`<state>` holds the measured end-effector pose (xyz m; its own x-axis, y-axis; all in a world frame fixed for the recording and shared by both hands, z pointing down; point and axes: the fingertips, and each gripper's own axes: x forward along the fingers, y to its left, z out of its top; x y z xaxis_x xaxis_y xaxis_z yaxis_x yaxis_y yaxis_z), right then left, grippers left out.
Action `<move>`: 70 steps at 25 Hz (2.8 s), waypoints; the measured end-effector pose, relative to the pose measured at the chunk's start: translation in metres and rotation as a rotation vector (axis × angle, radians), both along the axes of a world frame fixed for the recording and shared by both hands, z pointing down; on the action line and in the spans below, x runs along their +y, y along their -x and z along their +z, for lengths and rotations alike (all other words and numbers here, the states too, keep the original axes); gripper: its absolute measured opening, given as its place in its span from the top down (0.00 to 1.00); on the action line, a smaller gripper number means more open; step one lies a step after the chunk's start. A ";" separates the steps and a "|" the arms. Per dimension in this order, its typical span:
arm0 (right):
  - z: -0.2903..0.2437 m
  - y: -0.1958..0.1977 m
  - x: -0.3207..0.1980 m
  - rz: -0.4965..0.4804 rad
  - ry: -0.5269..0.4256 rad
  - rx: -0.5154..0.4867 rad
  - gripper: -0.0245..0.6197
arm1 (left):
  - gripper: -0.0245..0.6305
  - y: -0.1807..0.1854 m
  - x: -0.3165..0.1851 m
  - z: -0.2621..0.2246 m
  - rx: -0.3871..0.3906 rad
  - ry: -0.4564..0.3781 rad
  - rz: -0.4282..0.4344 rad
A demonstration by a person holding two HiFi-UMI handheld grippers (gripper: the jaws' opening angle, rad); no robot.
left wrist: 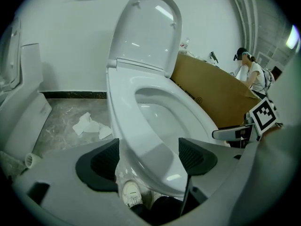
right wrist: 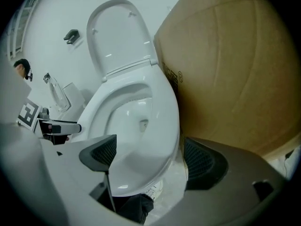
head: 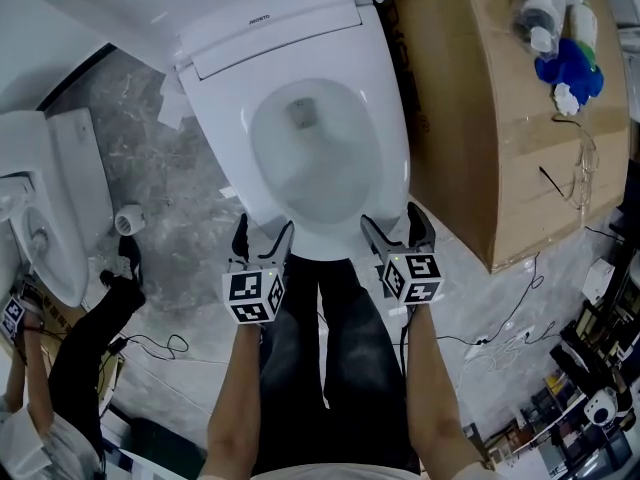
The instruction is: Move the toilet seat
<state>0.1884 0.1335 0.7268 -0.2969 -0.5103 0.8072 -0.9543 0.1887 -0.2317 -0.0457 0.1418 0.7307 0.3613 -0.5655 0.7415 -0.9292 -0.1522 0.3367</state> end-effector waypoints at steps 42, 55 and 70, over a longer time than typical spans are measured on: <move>-0.051 0.009 0.003 0.042 0.003 -0.167 0.32 | 0.38 -0.005 0.003 -0.042 0.052 -0.020 -0.014; -0.099 0.003 -0.006 0.090 -0.045 -0.191 0.45 | 0.38 -0.001 -0.004 -0.086 0.088 -0.080 -0.063; -0.156 0.007 -0.026 0.192 -0.143 -0.284 0.48 | 0.61 0.018 -0.020 -0.153 0.001 -0.254 -0.093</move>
<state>0.1814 0.1075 0.5709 -0.3866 -0.6804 0.6226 -0.8768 0.0618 -0.4769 -0.0638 0.1213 0.5774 0.2999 -0.7639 0.5714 -0.9428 -0.1461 0.2995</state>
